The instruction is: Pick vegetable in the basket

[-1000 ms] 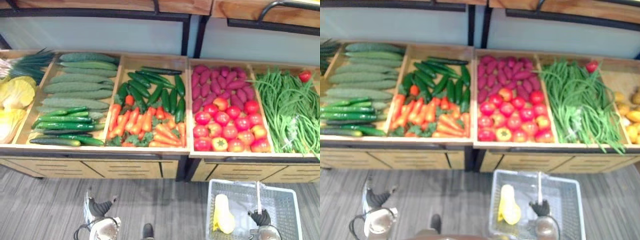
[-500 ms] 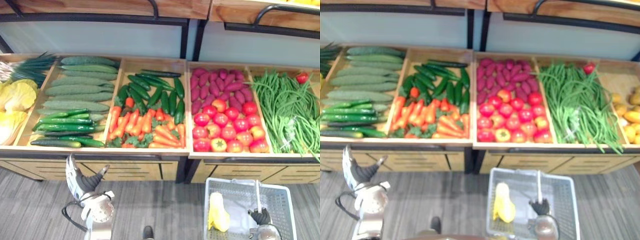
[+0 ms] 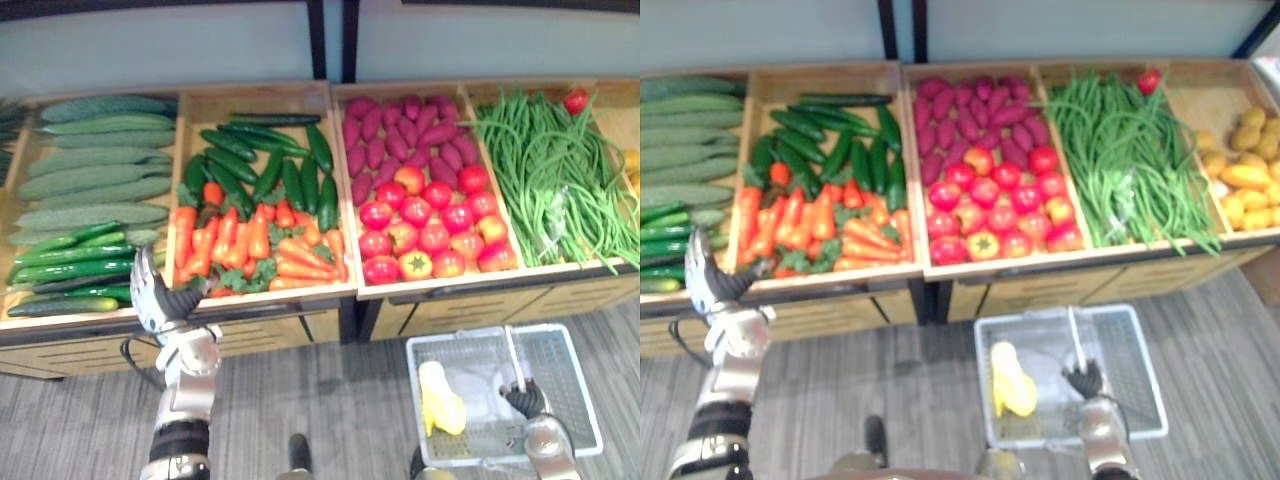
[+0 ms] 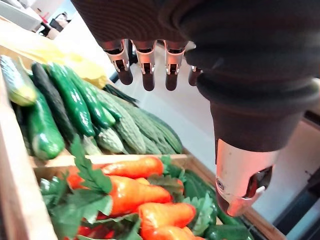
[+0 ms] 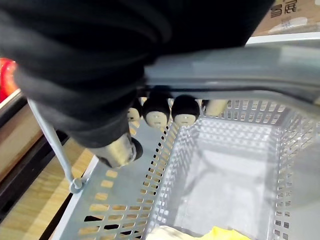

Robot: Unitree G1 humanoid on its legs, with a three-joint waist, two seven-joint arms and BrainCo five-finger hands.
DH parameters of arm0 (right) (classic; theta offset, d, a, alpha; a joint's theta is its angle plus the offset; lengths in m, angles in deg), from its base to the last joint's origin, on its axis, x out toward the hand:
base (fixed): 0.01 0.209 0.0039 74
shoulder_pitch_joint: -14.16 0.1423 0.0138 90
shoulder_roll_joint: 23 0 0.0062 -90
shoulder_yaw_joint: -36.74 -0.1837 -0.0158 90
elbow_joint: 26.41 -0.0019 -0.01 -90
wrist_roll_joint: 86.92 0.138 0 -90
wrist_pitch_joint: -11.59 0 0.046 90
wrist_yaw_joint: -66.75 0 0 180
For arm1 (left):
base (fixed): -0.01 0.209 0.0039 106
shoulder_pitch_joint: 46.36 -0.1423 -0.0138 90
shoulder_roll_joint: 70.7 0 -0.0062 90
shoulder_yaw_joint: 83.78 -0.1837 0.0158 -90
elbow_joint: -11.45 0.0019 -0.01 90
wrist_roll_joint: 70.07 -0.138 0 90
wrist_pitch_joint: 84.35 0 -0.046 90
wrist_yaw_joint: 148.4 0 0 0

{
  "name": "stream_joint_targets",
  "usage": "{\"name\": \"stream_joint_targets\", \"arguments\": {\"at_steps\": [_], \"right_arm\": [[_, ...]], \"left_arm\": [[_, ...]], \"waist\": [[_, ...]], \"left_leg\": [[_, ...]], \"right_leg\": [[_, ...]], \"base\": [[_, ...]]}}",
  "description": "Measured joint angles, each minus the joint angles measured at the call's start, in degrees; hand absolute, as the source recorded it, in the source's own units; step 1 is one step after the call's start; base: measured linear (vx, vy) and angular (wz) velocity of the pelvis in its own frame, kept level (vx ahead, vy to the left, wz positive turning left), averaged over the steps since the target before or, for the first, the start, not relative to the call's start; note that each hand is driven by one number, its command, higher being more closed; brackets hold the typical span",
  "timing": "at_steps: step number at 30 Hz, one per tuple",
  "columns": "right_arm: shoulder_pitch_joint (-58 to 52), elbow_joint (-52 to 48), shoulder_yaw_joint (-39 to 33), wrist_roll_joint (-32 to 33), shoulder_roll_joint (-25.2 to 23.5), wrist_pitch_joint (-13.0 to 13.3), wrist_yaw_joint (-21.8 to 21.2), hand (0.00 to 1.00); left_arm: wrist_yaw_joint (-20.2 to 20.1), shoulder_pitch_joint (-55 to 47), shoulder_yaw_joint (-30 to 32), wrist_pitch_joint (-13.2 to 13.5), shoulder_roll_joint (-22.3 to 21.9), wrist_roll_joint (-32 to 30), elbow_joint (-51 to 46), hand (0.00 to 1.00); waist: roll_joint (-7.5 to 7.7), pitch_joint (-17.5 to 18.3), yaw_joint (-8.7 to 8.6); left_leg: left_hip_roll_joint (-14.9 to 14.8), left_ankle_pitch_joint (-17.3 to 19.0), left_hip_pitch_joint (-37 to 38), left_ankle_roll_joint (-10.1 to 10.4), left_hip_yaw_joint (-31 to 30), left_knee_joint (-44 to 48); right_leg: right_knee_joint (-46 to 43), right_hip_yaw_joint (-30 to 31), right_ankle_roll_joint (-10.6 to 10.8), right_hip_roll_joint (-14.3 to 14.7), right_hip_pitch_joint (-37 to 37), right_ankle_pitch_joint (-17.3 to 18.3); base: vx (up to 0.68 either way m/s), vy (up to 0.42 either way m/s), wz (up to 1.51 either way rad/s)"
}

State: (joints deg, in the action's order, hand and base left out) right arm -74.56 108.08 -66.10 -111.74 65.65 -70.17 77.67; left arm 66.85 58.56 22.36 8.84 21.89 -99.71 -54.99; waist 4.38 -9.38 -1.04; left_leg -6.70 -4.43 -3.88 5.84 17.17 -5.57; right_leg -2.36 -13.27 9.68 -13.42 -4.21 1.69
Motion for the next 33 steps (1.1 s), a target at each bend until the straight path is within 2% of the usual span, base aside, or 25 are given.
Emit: {"name": "stream_joint_targets", "arguments": {"at_steps": [4,15,21,27,33], "right_arm": [[1.9,-2.1,2.4,0.0,1.8,0.0,0.1,1.0],[1.3,-3.3,3.2,0.0,3.6,0.7,0.7,1.0],[0.1,-3.1,3.1,0.0,3.6,0.7,0.7,1.0],[0.0,-3.1,2.0,-0.2,3.6,0.5,0.7,1.0],[0.6,-3.1,1.9,-2.1,3.6,0.4,0.7,1.0]], "left_arm": [[0.4,6.2,0.0,-0.9,3.9,0.2,6.4,0.0],[-0.7,10.3,-1.2,-2.4,5.7,0.1,11.2,0.0],[-3.8,10.3,-4.0,-2.7,5.7,-0.3,11.5,0.0],[-6.6,10.1,-7.2,-2.8,3.7,-0.5,11.5,0.0],[-7.5,10.6,-9.2,-3.4,3.5,-0.9,12.2,0.0]], "waist": [[0.11,-1.9,-0.23],[-0.09,-4.0,-0.43],[-0.52,-4.3,-0.42],[-1.19,-4.9,-0.46],[-1.51,-5.4,-0.52]], "left_leg": [[-1.1,-0.6,-1.1,0.2,1.6,0.0],[-1.3,-1.2,-1.5,0.3,3.0,0.0],[-1.2,-1.6,-1.1,0.3,2.9,0.0],[-1.1,-2.0,-1.1,0.1,2.6,-0.1],[-1.1,-2.2,-1.8,0.2,2.4,0.0]], "right_leg": [[-0.6,2.7,-1.1,1.2,-2.6,-1.0],[-1.9,4.6,-0.9,1.4,-4.9,-1.1],[-2.5,4.5,-0.8,1.3,-4.9,-1.2],[-2.3,4.4,-0.5,1.2,-4.6,-1.4],[-1.6,4.0,-0.4,1.2,-4.6,-1.7]], "base": [[-0.02,-0.024,-0.22],[-0.03,-0.002,-0.08],[-0.03,0.006,0.0],[-0.01,0.002,0.0],[0.02,0.003,0.03]]}}
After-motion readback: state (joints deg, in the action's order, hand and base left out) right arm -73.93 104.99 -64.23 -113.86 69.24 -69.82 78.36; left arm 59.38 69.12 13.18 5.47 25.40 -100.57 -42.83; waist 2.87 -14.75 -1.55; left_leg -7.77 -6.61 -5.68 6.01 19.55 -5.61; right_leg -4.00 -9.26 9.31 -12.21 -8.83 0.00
